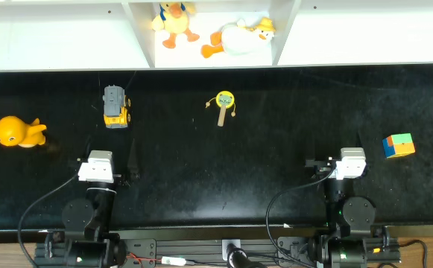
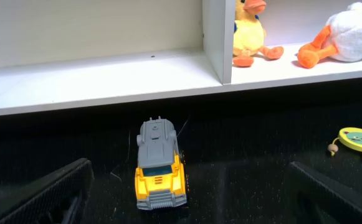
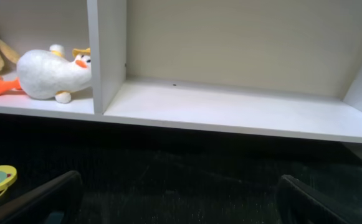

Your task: Store Toys

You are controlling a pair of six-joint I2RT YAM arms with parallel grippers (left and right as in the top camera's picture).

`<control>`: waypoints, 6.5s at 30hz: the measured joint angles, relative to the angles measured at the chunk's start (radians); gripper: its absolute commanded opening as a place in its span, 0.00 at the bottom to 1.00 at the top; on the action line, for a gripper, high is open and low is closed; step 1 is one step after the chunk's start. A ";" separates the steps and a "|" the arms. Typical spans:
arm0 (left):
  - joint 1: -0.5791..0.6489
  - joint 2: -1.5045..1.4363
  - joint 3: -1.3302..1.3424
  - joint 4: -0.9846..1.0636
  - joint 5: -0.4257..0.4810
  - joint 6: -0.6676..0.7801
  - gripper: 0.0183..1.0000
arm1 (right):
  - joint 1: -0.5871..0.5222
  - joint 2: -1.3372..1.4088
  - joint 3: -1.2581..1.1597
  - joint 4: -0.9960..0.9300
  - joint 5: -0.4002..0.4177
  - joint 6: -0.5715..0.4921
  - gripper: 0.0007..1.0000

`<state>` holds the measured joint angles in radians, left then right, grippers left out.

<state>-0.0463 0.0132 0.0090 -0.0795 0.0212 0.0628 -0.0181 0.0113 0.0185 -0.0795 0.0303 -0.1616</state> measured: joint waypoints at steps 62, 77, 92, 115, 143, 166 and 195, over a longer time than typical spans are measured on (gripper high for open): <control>1.112 1.036 0.737 -0.650 0.779 0.516 1.00 | 0.039 0.000 0.000 -0.003 -0.005 0.011 0.99; 1.113 1.285 0.855 -0.459 0.502 0.548 1.00 | 0.039 0.000 0.000 -0.003 -0.005 0.011 0.99; 0.906 1.442 0.969 -0.451 0.325 0.594 1.00 | 0.039 0.000 0.000 -0.002 -0.005 0.012 1.00; 0.900 1.463 0.990 -0.479 0.278 0.519 0.16 | 0.039 0.000 0.000 -0.003 -0.005 0.011 0.99; 0.502 1.525 1.372 -0.563 0.024 0.111 0.15 | 0.039 0.000 0.000 -0.002 -0.005 0.012 0.99; 0.451 1.709 1.576 -0.603 -0.012 0.019 0.15 | 0.039 0.000 0.000 -0.003 -0.005 0.011 1.00; 0.419 1.762 1.603 -0.610 -0.126 0.052 0.15 | 0.039 0.000 0.000 -0.002 -0.005 0.012 0.99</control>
<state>0.3729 1.7756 1.6123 -0.6895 -0.1047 0.1146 0.0204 0.0113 0.0185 -0.0818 0.0254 -0.1497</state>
